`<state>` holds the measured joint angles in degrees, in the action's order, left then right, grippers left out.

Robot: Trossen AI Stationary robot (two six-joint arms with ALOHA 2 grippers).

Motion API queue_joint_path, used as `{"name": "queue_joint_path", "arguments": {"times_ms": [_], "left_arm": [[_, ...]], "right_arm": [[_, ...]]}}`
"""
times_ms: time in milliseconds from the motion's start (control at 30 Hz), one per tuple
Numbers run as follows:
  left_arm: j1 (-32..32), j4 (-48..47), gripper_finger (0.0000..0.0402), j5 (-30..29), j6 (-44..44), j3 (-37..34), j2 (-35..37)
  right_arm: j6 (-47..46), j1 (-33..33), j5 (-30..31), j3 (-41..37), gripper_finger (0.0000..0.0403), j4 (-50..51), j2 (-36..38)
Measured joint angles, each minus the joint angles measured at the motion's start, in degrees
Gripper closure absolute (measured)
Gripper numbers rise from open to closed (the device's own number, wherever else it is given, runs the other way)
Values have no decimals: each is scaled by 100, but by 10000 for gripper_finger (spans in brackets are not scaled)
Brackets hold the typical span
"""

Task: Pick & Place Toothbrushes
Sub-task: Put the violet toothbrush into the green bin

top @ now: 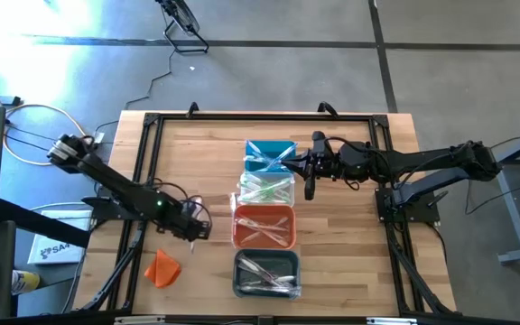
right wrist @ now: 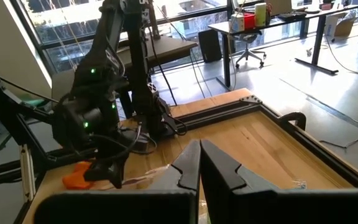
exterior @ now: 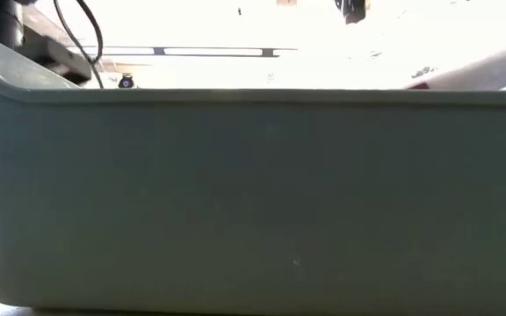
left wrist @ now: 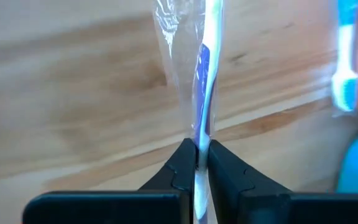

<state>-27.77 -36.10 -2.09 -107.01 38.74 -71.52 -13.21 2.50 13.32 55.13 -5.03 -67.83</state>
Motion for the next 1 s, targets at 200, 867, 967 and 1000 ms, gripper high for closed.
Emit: {"name": "queue_joint_path", "arguments": {"times_ms": [200,867,967,1000], "left_arm": [[4,-142,382,-686,454,2,797],[209,1566,382,-2537,3821,0,1992],[490,1909,382,-2533,4280,9,1992],[605,2018,382,-2492,4460,4,1995]], "right_arm": [[0,0,0,2,398,-94,4],[-2,1,-40,4,398,-779,4],[-22,0,-48,2,398,-875,4],[-39,0,-93,2,398,-906,4]]}}
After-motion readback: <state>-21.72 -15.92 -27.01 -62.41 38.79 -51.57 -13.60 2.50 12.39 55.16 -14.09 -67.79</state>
